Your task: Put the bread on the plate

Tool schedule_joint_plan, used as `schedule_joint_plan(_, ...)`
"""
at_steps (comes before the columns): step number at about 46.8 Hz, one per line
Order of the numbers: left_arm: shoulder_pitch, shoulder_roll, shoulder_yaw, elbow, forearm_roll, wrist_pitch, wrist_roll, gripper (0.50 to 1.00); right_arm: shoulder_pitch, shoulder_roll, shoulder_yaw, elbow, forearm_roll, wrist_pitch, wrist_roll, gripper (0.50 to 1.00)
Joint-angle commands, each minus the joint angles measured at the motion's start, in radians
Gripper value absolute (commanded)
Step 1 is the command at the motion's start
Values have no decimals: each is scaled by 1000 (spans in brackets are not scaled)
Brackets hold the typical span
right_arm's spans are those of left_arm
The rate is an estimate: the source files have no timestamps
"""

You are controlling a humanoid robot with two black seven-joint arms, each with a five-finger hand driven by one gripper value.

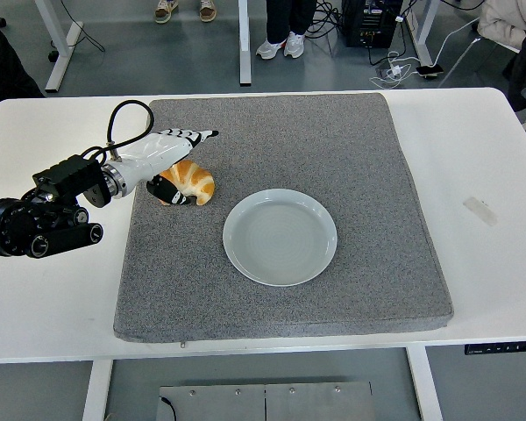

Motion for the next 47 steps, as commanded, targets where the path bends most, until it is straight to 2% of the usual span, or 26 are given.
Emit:
schedule_joint_plan(1,2,-1,0,14,0,0,0,984,0,0,0,0,0,0,0,1000)
schedule_joint_plan(9,25,-41,0,78,0,0,0,984,0,0,0,0,0,0,0,1000)
schedule_joint_plan(17,41,-46,-2,100,0,0,-2,974,0,0,0,0,0,-1,0,1000)
schedule_joint_plan(35,60,-78,1,129,0,-11,-11,875,0,0,-2,0,0,0,0,1000)
schedule_joint_plan(40,60,-84,5,135,0,-20,-11,819,0,0,0,0,0,0,0,1000)
schedule_joint_plan(47,63,-84,6,135,1,-22,-14,633,0,0,0,0,0,0,0,1000)
